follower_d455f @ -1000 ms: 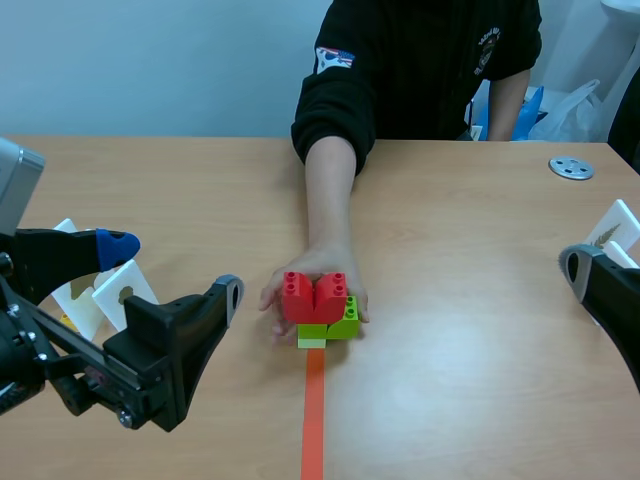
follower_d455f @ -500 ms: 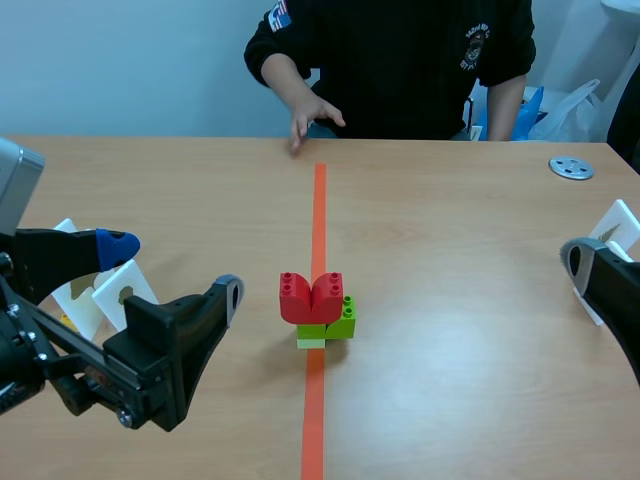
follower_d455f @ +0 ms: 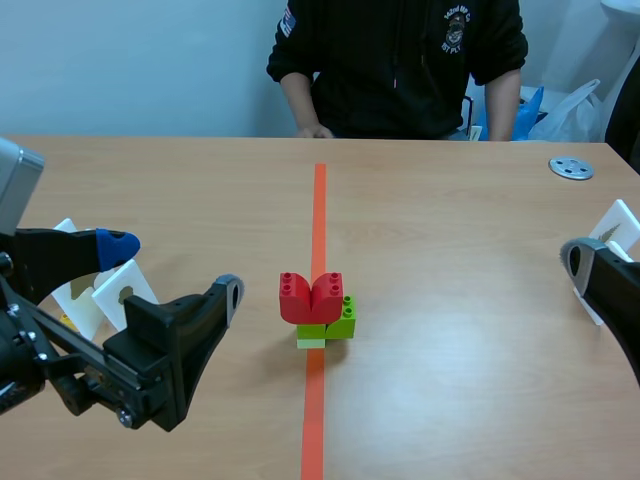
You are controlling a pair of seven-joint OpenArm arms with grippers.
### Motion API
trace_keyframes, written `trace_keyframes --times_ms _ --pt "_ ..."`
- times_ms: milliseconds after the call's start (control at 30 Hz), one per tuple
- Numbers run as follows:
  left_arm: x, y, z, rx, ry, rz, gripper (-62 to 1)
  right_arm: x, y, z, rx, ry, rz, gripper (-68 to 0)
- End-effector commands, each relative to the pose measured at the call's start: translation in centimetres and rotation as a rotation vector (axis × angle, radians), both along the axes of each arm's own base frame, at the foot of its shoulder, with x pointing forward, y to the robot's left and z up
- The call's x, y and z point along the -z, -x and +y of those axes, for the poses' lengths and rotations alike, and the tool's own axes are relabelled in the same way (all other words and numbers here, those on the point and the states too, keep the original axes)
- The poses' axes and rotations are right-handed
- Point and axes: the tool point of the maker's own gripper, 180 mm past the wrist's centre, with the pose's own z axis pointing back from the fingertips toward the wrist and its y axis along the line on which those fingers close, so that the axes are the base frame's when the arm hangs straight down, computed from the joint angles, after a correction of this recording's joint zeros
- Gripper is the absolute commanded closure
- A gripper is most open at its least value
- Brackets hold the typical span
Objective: Sort the leaf by its shape. The table is split by an orange tape line. A compound leaf with several leaflets goes to the left side, a simple leaf with one blade goes to the right side. Return to the home posture when a red brick is placed on the table.
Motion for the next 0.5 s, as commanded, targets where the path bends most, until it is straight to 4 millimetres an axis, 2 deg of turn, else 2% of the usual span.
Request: trace_keyframes --times_ms 0,467 --pt "-0.99 -0.15 -0.18 0.001 0.018 -0.028 -62.3 -0.86 -0.31 0.08 -0.001 -0.017 -0.033 -67.9" --pt "-1.00 -0.15 -0.18 0.001 0.019 -0.029 -62.3 -0.66 -0.28 0.08 -0.001 -0.012 -0.023 -67.9"
